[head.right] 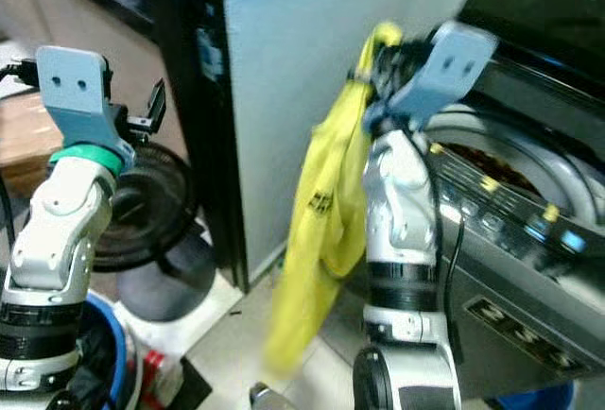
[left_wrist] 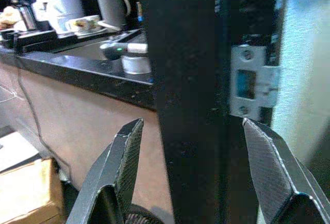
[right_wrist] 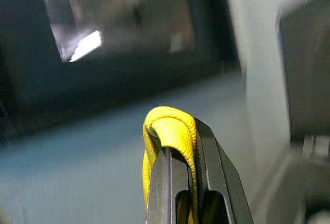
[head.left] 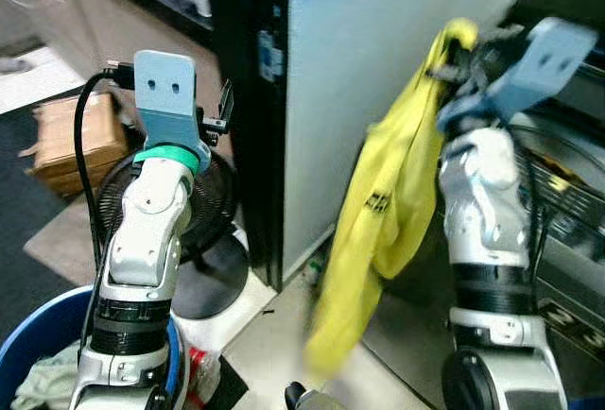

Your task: Clothes washing

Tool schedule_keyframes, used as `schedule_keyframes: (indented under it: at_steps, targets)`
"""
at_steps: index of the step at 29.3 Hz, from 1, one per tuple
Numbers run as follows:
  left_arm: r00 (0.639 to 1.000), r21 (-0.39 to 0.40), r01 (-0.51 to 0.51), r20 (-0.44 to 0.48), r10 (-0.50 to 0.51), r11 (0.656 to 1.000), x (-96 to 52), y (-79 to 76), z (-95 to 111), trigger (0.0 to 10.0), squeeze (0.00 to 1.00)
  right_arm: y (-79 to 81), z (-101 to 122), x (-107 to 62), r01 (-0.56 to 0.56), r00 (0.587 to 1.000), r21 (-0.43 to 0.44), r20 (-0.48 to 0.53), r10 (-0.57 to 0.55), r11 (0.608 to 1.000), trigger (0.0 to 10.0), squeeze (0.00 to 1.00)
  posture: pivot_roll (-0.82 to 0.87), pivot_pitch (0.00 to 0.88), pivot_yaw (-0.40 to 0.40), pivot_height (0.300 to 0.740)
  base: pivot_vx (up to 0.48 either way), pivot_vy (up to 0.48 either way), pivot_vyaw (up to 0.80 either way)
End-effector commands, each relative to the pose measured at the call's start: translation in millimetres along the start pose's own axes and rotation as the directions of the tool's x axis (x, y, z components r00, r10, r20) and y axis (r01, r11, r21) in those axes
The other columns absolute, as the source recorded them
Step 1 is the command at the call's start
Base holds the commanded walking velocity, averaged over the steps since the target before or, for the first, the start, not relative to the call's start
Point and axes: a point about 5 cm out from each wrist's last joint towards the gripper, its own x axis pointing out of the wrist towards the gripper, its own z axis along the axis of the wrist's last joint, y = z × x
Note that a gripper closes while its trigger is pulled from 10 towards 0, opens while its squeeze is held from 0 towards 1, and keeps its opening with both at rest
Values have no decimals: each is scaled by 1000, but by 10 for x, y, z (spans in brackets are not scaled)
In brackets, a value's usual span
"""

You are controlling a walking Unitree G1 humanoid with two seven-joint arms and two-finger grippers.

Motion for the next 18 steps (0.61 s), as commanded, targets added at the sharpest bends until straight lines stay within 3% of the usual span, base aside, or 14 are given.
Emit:
schedule_keyframes:
  at_steps: [1, 2, 4, 9, 13, 17, 18]
  targets:
    - [1000, 0, -1, -7, 1, 1000, -6, 6, -17, 10000, 0, 54, 172, 59, -25, 996, 0, 83, 25, 1000, 10000, 0, 40, 0, 34, 740, 0, 0, -800]
    - [1000, -1, 0, -6, 0, 1000, -5, 2, -16, 10000, 0, 118, 372, 143, -53, 984, -27, 167, 57, 998, 10000, 0, 42, 0, 33, 740, 0, 0, -800]
    - [1000, -1, 0, -6, 0, 1000, -5, 2, -16, 10000, 0, 118, 372, 143, -53, 984, -27, 167, 57, 998, 10000, 0, 42, 0, 33, 740, 0, 0, -800]
    - [1000, -2, -1, -5, 1, 1000, -6, -1, -13, 10000, 0, 220, 606, 183, -102, 956, -96, 265, 125, 990, 10000, 0, 44, 0, 31, 740, 0, 0, -800]
    - [1000, -3, -2, -3, 1, 1000, -7, 2, -7, 10000, 0, 305, 854, 170, -135, 918, -132, 357, 174, 982, 10000, 0, 45, 0, 32, 740, 0, 0, -800]
    - [1000, -3, 5, 9, -5, 1000, 2, -6, 28, 10000, 0, 374, 1220, 182, -154, 849, -147, 486, 207, 977, 10000, 0, 41, 0, 36, 740, 0, 0, -800]
    - [1000, -3, 5, 9, -5, 1000, 2, -6, 28, 10000, 0, 374, 1220, 182, -154, 849, -147, 486, 207, 977, 10000, 0, 41, 0, 36, 740, 0, 0, -800]
